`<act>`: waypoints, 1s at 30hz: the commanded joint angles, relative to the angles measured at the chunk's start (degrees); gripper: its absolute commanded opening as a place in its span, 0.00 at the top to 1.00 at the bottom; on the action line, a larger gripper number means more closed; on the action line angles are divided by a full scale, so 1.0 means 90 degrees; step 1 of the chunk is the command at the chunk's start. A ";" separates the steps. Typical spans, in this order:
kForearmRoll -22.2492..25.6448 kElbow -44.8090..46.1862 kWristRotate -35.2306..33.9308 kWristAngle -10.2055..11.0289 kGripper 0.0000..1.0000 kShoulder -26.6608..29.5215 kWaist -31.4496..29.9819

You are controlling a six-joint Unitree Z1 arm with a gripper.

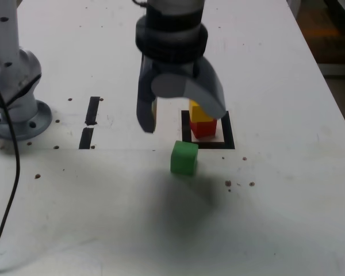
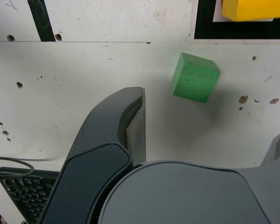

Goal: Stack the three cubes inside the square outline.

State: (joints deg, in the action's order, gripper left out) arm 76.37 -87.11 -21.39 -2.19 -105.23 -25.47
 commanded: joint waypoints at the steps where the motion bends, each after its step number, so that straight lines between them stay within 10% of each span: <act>1: -0.0115 0.0058 -0.0006 -0.0045 0.02 -0.0164 -0.0075; 30: -0.1512 0.1165 0.0483 0.0064 0.04 -0.0870 -0.0226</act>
State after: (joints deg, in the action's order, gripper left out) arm 62.89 -76.84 -17.09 -1.82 -112.82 -27.43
